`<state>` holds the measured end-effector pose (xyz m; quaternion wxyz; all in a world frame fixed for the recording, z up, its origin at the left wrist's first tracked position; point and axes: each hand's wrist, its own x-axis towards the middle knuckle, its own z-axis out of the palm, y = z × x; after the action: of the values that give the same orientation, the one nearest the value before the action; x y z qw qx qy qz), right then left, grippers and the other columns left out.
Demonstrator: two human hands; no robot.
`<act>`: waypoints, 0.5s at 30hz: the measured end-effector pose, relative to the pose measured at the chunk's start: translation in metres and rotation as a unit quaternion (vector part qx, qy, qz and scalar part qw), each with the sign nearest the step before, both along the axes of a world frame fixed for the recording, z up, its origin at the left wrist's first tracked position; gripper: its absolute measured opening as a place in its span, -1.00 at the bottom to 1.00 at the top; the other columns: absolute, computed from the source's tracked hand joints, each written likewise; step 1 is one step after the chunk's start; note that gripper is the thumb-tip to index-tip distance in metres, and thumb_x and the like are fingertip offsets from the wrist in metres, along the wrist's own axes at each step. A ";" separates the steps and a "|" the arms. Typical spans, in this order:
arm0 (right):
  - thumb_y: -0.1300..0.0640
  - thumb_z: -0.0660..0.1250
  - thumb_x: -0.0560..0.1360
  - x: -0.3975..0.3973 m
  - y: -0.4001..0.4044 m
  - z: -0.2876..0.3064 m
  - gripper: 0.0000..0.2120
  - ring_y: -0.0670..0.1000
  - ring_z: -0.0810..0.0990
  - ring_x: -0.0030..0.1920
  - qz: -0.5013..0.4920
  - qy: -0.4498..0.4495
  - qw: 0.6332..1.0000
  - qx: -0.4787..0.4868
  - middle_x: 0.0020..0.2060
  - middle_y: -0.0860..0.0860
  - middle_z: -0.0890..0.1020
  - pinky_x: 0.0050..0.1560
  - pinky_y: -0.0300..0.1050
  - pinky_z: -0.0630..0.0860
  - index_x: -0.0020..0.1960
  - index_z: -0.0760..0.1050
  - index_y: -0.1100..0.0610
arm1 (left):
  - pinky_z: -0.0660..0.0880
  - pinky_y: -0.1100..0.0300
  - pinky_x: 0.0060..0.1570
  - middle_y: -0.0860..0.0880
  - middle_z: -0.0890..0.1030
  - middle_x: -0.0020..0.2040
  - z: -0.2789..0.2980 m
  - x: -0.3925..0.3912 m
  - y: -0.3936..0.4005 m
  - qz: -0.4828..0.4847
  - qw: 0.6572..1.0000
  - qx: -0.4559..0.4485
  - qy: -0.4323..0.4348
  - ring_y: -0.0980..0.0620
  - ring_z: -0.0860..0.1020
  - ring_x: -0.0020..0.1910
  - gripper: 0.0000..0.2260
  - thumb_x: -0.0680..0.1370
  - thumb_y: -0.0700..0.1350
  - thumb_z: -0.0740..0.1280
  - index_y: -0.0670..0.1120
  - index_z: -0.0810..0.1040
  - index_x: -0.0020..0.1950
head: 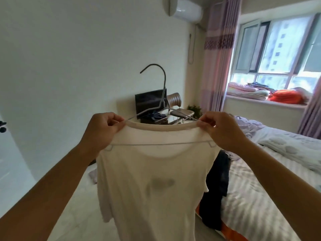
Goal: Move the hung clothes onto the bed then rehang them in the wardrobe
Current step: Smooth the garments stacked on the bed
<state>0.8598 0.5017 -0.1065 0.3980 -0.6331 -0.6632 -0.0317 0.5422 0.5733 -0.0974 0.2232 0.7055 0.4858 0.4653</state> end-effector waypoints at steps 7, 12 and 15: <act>0.03 0.41 0.53 0.051 0.022 -0.015 -0.92 -0.12 0.54 -0.23 -0.107 -0.025 0.993 -0.031 -0.28 -0.14 0.62 -0.11 -0.14 0.42 -0.14 0.62 -0.05 | 0.43 0.25 -0.22 -0.03 0.63 -0.17 -0.018 0.071 0.083 -0.118 0.992 -0.036 0.016 0.05 0.55 -0.16 -0.91 0.54 -0.11 0.41 0.05 0.59 -0.16; 0.03 0.41 0.53 0.078 0.033 -0.028 -0.93 -0.14 0.52 -0.27 -0.160 -0.026 0.985 -0.062 -0.31 -0.14 0.59 -0.18 -0.19 0.37 -0.12 0.64 -0.02 | 0.54 0.09 -0.10 -0.14 0.66 -0.15 -0.033 0.117 0.134 -0.184 0.981 -0.054 0.025 -0.12 0.61 -0.11 -0.97 0.53 -0.12 0.42 -0.06 0.65 -0.08; 0.03 0.41 0.53 0.099 0.045 -0.042 -0.92 -0.06 0.55 -0.24 -0.188 -0.022 0.978 -0.082 -0.31 -0.11 0.60 -0.13 -0.13 0.39 -0.10 0.65 -0.01 | 0.52 0.12 -0.10 -0.21 0.64 -0.13 -0.047 0.148 0.160 -0.212 0.974 -0.070 0.037 -0.16 0.60 -0.10 -0.95 0.54 -0.14 0.41 -0.10 0.64 -0.05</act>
<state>0.9591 0.5465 -0.1484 0.3163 -0.7764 -0.5412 -0.0655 0.6905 0.7328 -0.1449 0.3477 0.7914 0.3650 0.3458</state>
